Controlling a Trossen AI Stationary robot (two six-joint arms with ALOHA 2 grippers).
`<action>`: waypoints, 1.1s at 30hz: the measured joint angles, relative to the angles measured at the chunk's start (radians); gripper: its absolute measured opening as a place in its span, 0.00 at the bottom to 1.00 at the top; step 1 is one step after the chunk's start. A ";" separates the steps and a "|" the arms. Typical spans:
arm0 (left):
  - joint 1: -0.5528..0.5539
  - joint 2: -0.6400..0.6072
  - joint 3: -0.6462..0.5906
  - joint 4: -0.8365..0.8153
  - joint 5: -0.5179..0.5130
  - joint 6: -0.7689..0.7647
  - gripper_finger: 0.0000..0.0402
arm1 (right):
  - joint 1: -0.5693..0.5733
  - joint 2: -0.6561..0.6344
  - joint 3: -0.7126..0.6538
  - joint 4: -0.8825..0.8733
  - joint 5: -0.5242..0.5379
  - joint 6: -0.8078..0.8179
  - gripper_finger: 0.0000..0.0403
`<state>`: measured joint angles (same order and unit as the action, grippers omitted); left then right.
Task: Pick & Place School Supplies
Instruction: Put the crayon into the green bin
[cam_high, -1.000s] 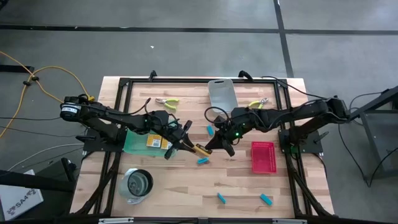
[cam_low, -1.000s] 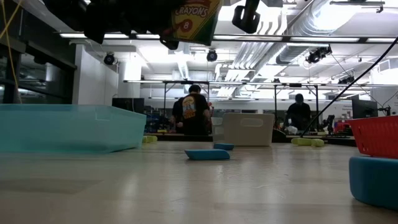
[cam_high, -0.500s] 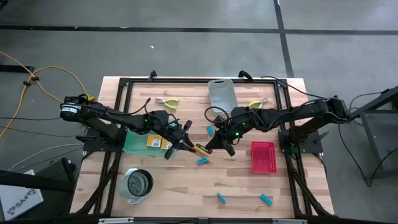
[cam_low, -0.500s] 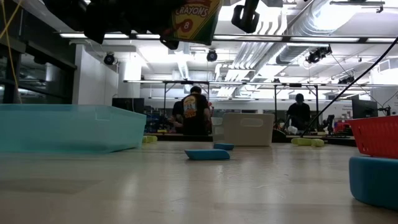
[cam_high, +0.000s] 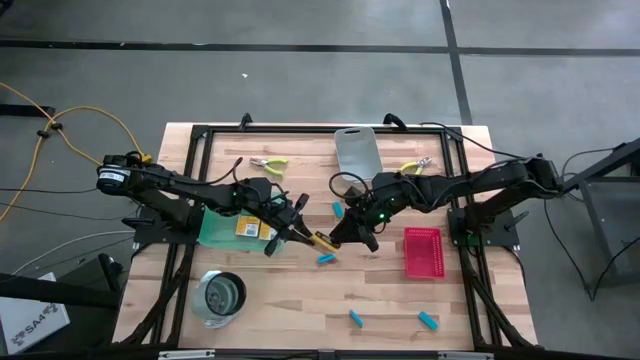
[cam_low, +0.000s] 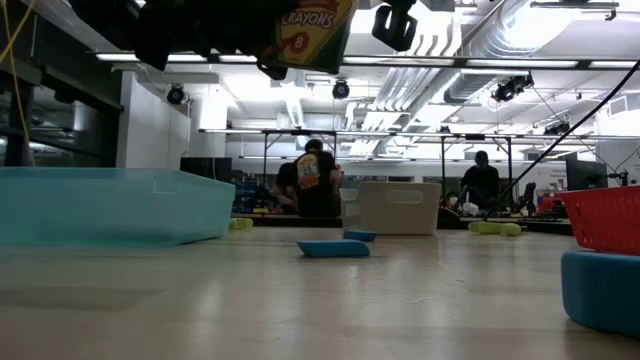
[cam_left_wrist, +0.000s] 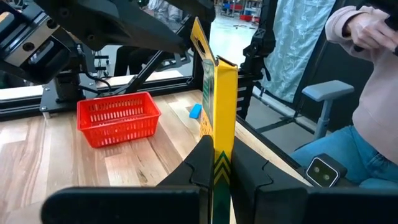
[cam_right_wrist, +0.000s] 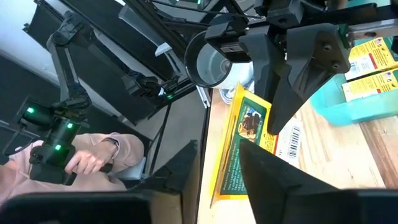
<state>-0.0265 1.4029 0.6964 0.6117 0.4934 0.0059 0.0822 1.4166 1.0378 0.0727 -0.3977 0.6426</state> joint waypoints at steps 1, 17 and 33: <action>0.000 0.000 0.000 0.001 -0.001 -0.011 0.05 | -0.002 0.000 0.000 -0.001 -0.008 -0.010 0.29; 0.031 -0.112 0.000 -0.265 -0.107 -0.270 0.05 | -0.141 -0.132 0.000 -0.511 -0.003 -0.074 0.34; 0.002 -0.381 -0.006 -0.617 -0.502 -0.706 0.05 | 0.092 -0.132 -0.027 -0.624 0.393 -0.143 0.33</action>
<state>-0.0244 1.0222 0.6908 -0.0055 -0.0085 -0.7003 0.1739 1.2846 1.0107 -0.5517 -0.0043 0.4991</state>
